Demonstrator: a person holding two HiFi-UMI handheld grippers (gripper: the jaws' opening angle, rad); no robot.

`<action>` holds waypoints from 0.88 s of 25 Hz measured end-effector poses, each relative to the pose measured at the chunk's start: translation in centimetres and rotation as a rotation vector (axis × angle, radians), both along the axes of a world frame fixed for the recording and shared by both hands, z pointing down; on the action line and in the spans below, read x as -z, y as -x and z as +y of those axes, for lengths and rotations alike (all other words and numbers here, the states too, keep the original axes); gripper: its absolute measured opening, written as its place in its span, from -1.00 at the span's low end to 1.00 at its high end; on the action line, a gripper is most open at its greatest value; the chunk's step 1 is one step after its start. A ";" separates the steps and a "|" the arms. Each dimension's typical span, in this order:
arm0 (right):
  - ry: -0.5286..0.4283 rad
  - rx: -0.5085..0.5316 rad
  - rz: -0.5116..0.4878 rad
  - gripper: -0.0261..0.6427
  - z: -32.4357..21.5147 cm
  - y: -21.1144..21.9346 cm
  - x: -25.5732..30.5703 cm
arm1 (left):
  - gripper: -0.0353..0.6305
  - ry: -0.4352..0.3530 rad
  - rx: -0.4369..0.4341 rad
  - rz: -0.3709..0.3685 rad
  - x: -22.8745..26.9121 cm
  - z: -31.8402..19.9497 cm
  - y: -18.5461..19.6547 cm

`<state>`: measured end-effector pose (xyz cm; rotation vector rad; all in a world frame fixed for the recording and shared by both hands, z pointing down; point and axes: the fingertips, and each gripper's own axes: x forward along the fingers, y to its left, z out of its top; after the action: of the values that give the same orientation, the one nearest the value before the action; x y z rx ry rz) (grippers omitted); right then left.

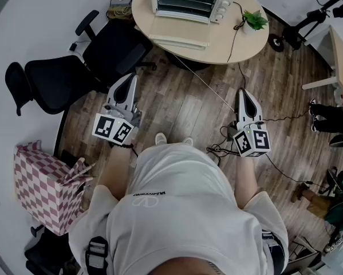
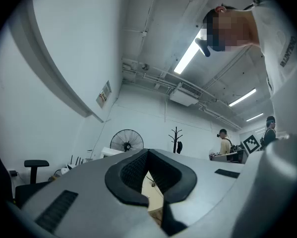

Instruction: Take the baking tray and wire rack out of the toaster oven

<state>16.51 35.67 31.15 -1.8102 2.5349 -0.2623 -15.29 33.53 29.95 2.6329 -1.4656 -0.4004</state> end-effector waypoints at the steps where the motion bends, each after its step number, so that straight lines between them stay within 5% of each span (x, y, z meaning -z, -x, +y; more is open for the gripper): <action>1: 0.001 -0.001 -0.003 -0.94 0.1 0.1 0.0 | -0.89 -0.002 -0.002 0.000 0.0 0.1 0.1; 22: 0.015 -0.025 -0.032 -0.94 -0.6 5.4 -0.3 | -0.89 0.025 -0.070 0.030 -1.6 -0.4 3.5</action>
<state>11.12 35.10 31.41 -1.8261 2.4936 -0.3080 -18.82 33.15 31.52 2.6378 -1.3559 -0.4107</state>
